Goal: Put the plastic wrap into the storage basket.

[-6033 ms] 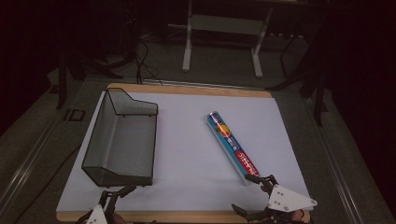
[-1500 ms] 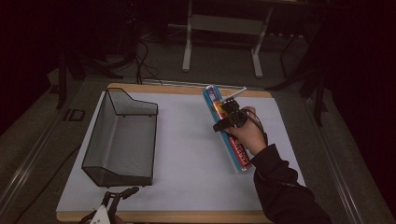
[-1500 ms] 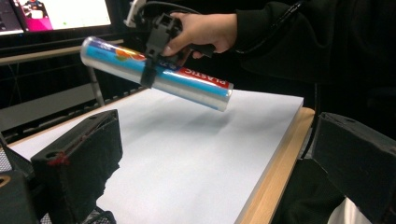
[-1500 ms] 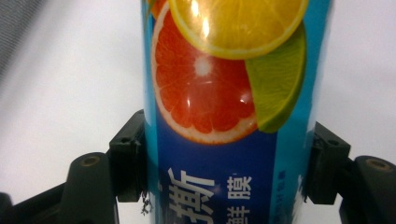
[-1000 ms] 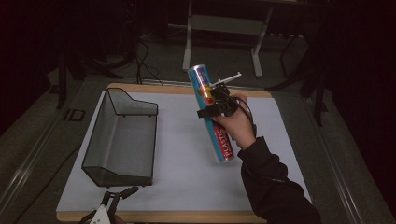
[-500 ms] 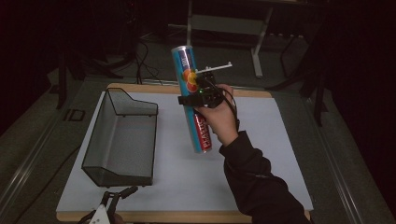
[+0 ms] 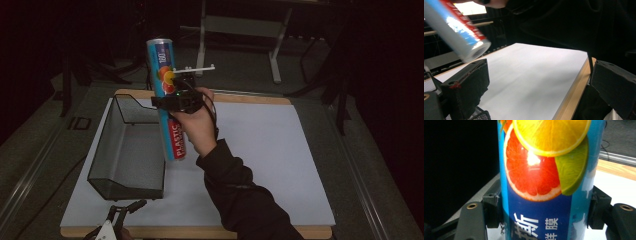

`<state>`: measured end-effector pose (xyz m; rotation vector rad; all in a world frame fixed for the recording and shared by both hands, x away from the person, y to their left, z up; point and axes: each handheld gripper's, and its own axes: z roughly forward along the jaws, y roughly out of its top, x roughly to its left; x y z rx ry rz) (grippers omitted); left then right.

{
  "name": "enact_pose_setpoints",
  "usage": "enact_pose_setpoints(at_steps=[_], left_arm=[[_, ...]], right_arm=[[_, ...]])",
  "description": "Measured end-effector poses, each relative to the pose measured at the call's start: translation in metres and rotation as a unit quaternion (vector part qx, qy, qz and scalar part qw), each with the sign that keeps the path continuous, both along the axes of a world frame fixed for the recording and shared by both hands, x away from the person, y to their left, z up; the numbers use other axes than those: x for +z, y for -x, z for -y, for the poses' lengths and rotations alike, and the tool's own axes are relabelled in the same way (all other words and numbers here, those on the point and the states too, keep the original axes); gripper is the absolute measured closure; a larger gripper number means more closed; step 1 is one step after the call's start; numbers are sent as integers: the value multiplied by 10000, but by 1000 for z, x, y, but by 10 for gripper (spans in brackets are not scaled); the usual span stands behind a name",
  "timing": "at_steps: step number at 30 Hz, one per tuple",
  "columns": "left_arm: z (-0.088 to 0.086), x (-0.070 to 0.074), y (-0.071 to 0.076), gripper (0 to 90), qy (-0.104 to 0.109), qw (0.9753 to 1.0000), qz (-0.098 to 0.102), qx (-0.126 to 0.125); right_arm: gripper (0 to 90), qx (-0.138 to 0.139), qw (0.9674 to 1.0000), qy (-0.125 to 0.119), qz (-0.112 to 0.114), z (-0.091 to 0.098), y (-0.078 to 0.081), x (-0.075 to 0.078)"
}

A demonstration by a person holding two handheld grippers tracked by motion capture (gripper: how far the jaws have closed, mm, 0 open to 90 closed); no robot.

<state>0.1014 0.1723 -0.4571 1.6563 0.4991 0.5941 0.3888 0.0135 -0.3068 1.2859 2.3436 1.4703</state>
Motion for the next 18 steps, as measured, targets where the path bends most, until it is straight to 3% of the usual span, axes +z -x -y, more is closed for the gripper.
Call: enact_pose_setpoints(at_steps=[3, 9, 13, 18], left_arm=[[0, 0, 0, 25, -7, 10000, 6, 1], [1, -1, 2, 25, -23, 10000, 12, -93], [1, -1, 2, 25, -62, 9999, 23, -87], [0, -1, 3, 25, -32, 10000, 33, -52]], right_arm=[[318, 48, 10000, 3, -17, -11, 1, -3], [318, 157, 9997, 43, -191, -44, 1, -26], [318, 68, 9998, 173, -119, -62, 4, -44], [318, -22, 9991, 205, -361, -74, 1, -68]])
